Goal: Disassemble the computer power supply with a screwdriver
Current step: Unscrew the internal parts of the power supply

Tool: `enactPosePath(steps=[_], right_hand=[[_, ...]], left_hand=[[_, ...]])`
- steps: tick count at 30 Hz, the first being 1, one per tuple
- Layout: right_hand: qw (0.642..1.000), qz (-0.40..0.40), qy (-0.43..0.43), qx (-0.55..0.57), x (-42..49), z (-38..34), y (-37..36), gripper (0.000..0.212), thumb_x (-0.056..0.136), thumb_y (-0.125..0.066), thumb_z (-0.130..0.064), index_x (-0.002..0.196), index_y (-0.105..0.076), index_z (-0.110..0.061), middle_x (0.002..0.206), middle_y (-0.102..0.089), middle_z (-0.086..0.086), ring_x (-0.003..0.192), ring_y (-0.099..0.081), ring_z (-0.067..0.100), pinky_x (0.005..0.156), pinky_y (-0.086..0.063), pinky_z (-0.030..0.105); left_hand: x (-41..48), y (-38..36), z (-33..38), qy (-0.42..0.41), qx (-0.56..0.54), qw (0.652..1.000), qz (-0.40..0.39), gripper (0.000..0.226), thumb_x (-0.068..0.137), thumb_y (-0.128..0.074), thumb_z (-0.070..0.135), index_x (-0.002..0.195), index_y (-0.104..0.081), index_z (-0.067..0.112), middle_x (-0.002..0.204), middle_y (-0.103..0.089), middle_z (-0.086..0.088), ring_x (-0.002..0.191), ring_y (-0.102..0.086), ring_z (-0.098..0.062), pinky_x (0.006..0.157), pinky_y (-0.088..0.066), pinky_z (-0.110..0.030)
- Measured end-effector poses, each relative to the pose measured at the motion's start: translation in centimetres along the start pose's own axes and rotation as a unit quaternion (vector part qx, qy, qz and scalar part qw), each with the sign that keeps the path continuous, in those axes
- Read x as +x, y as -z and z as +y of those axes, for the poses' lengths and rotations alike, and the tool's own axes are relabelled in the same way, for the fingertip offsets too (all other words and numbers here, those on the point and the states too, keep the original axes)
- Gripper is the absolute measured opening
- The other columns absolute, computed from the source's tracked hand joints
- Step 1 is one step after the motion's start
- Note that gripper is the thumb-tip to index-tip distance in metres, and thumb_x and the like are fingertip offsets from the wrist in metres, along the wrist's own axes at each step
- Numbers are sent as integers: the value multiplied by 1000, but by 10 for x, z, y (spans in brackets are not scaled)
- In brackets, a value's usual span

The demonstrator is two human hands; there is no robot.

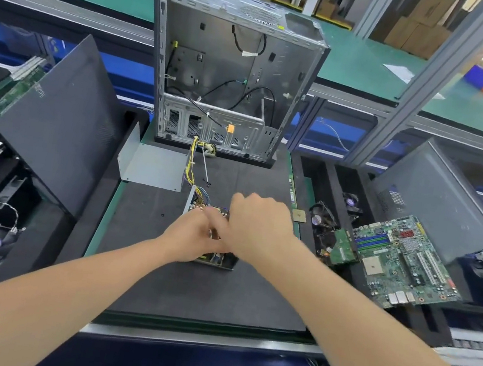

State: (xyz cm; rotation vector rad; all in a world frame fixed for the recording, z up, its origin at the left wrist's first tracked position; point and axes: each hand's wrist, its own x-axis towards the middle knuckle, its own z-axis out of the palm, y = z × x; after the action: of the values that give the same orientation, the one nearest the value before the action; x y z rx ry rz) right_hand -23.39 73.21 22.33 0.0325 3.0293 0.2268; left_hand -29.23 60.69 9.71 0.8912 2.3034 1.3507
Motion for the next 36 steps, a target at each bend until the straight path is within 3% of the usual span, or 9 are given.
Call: enactPosePath(steps=[5,8,14,17,20,23,26,32,36], right_hand=[[996,-13,-6,83,9,-1,-11,14,104,-47,-25,97,-42,-13,83,-54,7,80,-56,36,62,-34,35],[982,-69,96,146,9,17,-6,9,96,-54,-23,102,-50,-18,90,-56,7,81,-56,36,57,-44,38],[920,-104,345,156,17,53,3,5,84,-75,-11,87,-74,-15,100,-56,6,88,-58,23,80,-50,42],[920,-97,340,169,11,53,3,15,81,-72,-5,87,-79,-17,104,-59,7,94,-59,24,82,-51,43],[941,-62,289,163,0,41,1,28,88,-63,-22,115,-69,-24,100,-59,3,91,-60,24,73,-49,39],[996,30,83,28,-7,18,-9,35,100,-45,-52,106,-44,-18,78,-49,1,72,-54,32,52,-29,33],[999,32,-25,10,-3,0,-17,34,105,-42,-47,94,-39,-15,82,-56,4,79,-61,34,58,-33,34],[982,-90,84,144,9,24,-3,12,94,-56,-25,104,-52,-20,92,-58,4,82,-59,34,59,-45,37],[953,-132,246,113,19,42,9,13,79,-71,-10,89,-69,-19,93,-54,-2,82,-56,20,70,-49,35]], left_hand=[[0,3,-5,-12,67,998,-2,26,77,-61,72,76,-66,47,82,-72,16,78,-65,-11,77,-56,-41],[1,3,-7,-17,76,997,-5,23,82,-59,73,76,-65,52,85,-72,8,84,-66,-18,80,-56,-44],[3,0,-7,-36,103,994,-3,32,83,-58,76,93,-73,49,88,-74,10,84,-66,-10,77,-55,-41],[2,-1,-8,-27,99,995,2,29,77,-59,80,82,-71,55,80,-72,8,76,-61,-11,73,-53,-36],[2,-2,-10,-28,87,996,9,29,76,-60,71,71,-67,43,74,-68,4,73,-60,-18,67,-50,-36],[2,-3,-10,-21,75,997,12,18,76,-60,65,67,-64,50,72,-69,11,68,-60,-12,63,-50,-34],[2,-4,-6,-33,106,994,22,14,74,-56,70,66,-58,58,71,-65,18,67,-57,0,56,-37,-24],[-1,1,-5,-38,98,994,16,14,84,-60,71,77,-58,60,79,-67,20,73,-59,-3,64,-49,-30],[1,0,-2,-44,90,995,14,11,82,-63,71,76,-59,62,83,-70,10,76,-62,-12,73,-55,-39]])
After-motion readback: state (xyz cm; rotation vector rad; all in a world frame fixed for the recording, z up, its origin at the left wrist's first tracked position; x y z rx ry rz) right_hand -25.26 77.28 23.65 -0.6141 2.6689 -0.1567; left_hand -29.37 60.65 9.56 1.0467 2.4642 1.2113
